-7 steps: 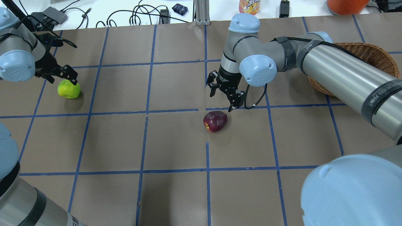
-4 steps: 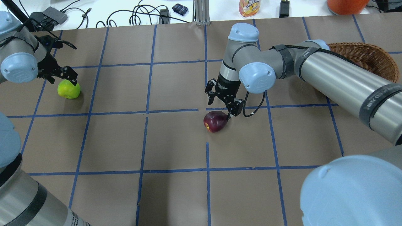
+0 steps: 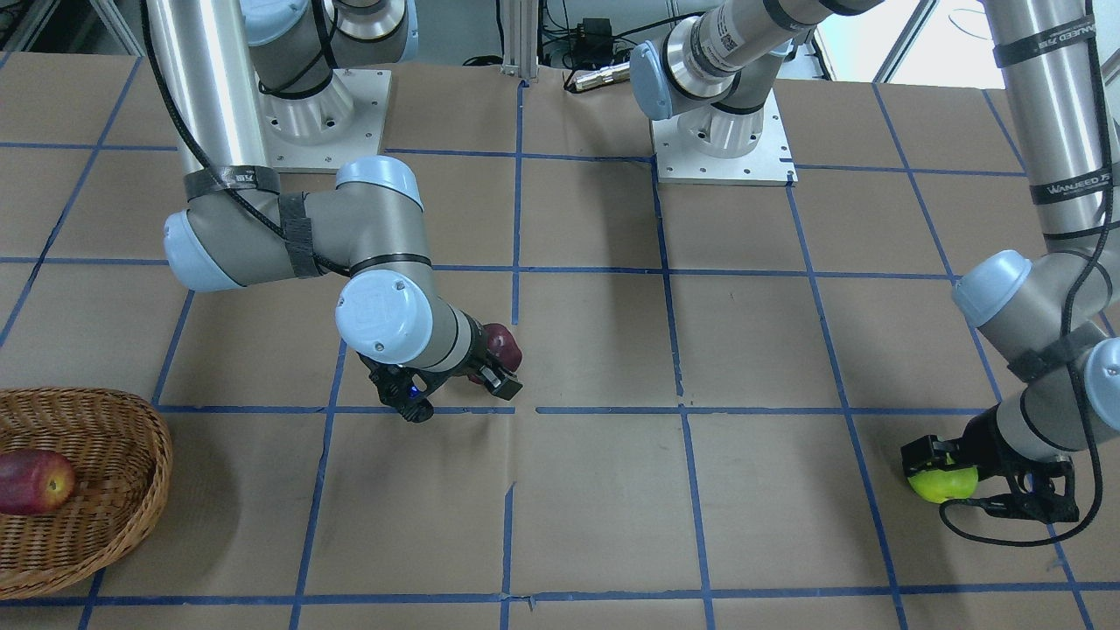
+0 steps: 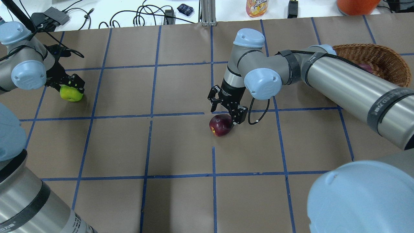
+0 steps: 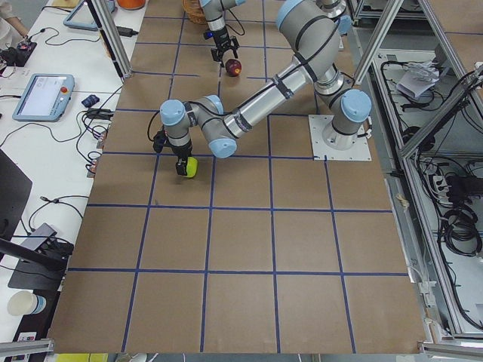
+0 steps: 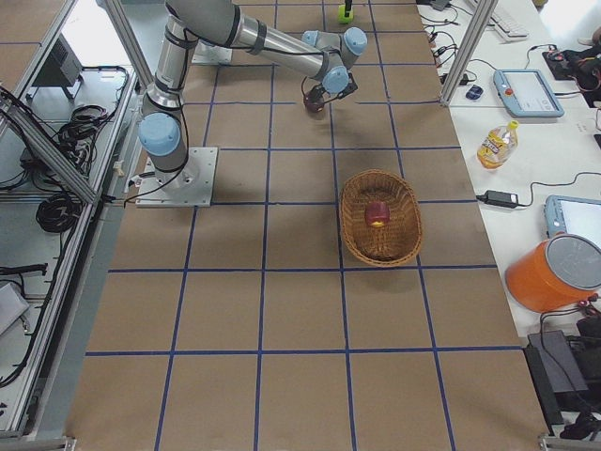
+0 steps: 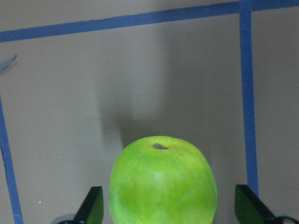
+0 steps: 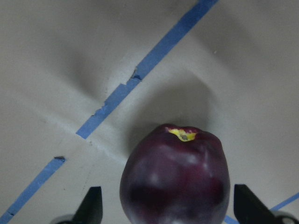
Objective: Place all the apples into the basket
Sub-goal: 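Carry dark apple toward basket with right gripper while left carries green apple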
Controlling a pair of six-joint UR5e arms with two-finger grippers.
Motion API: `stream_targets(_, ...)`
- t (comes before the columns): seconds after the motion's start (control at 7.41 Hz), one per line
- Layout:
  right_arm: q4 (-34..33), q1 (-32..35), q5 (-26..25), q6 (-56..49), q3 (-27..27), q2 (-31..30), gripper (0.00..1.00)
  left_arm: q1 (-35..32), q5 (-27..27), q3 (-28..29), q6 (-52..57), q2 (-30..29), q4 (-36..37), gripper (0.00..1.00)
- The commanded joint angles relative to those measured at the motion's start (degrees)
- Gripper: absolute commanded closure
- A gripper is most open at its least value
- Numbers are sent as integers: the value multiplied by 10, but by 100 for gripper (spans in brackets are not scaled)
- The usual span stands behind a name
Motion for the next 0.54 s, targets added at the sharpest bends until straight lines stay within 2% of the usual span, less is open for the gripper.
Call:
stream_targets(0.0,-1,1,1,0,15,0,0,1,2,0,1,-7,-5,9)
stream_targets(0.14,-4,11,20,1,15,2,0,2,1,0,2,-4,-8,50)
stream_targets(0.27,-12,16,23,2,17,9,0,-4,2,1,0,9,-24,74)
stream_targets(0.4,-13,19,23,2,17,17,0,-13,1,9,-8,27,-63,84)
